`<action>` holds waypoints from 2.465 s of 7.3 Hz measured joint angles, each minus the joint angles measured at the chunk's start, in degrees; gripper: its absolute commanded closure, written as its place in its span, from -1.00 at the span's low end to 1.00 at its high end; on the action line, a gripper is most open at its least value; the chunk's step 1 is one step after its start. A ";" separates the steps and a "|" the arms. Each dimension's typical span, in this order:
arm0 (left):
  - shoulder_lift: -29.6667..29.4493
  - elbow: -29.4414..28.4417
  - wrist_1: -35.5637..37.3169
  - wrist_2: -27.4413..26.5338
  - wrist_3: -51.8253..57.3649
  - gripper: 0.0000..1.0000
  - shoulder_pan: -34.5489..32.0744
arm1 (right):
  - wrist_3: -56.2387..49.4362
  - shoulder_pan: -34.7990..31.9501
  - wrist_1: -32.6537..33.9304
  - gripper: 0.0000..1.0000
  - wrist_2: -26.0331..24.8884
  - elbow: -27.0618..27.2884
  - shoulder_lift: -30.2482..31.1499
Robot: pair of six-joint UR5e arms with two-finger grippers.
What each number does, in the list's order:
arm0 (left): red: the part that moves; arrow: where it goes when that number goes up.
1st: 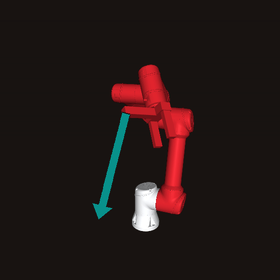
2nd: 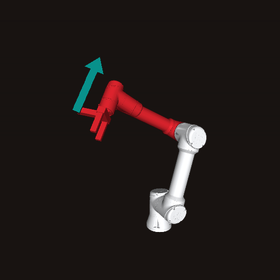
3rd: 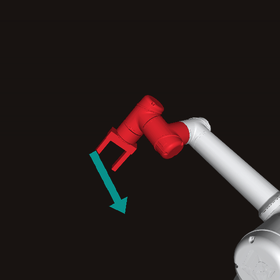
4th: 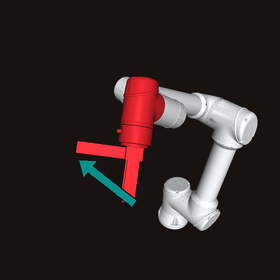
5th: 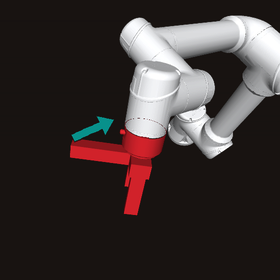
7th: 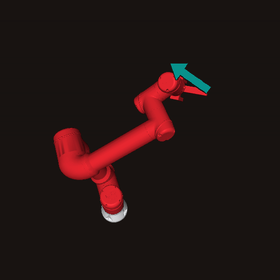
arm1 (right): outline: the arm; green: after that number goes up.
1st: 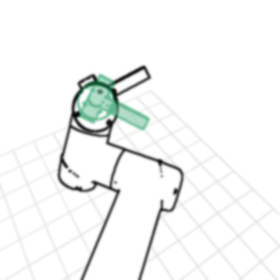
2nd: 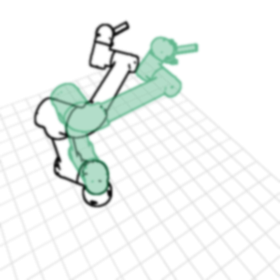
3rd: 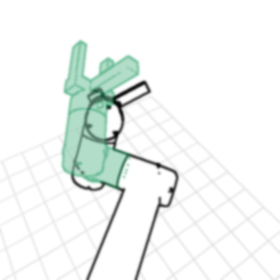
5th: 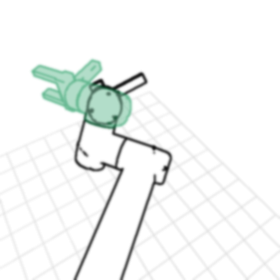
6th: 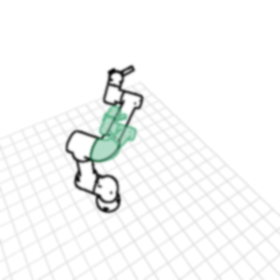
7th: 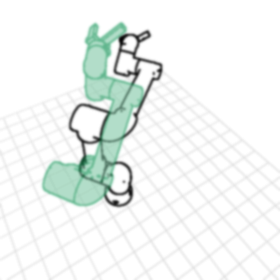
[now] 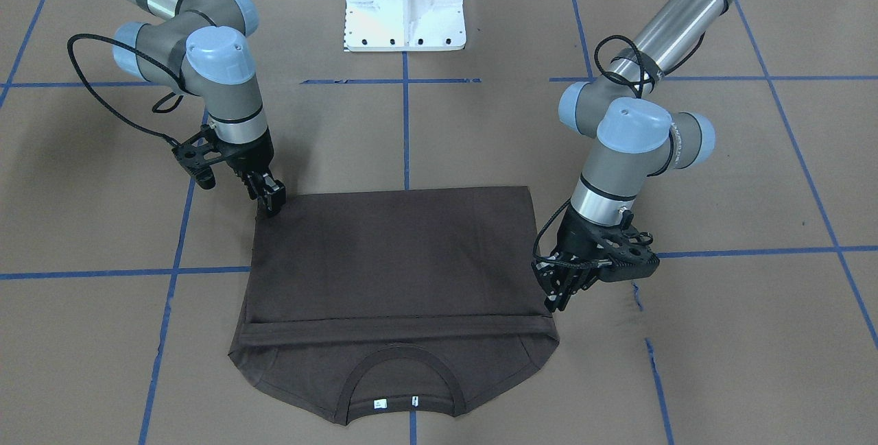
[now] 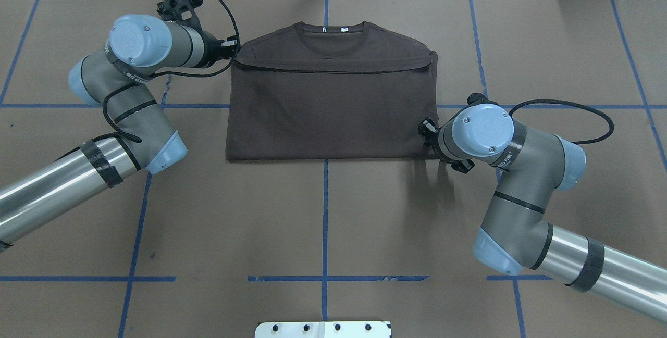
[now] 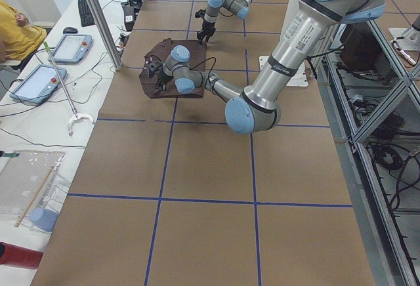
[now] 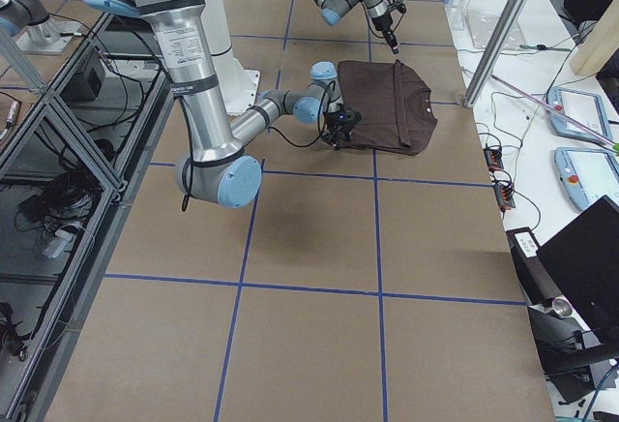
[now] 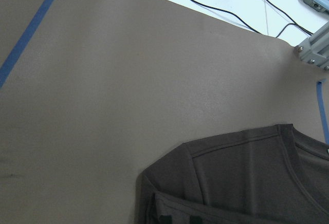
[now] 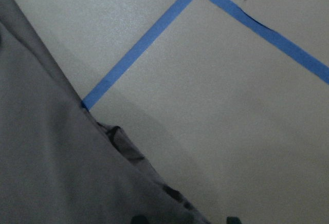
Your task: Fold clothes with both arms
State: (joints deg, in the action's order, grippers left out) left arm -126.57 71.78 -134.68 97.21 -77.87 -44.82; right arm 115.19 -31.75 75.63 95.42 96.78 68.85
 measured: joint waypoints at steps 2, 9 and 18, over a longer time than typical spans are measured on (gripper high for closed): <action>-0.05 0.11 0.12 0.00 0.00 0.51 0.00 | 0.28 0.15 0.01 1.00 -0.22 0.01 0.06; 0.75 3.69 0.43 0.11 -1.50 0.51 0.34 | 3.84 11.75 8.94 1.00 0.88 24.83 9.84; 12.83 28.68 12.70 8.65 -16.51 -0.46 13.70 | 12.25 24.52 22.27 -1.00 -0.78 38.40 13.54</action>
State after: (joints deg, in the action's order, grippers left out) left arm -113.74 100.46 -121.97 105.86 -94.37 -31.12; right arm 127.45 -7.23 97.91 94.63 135.18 82.39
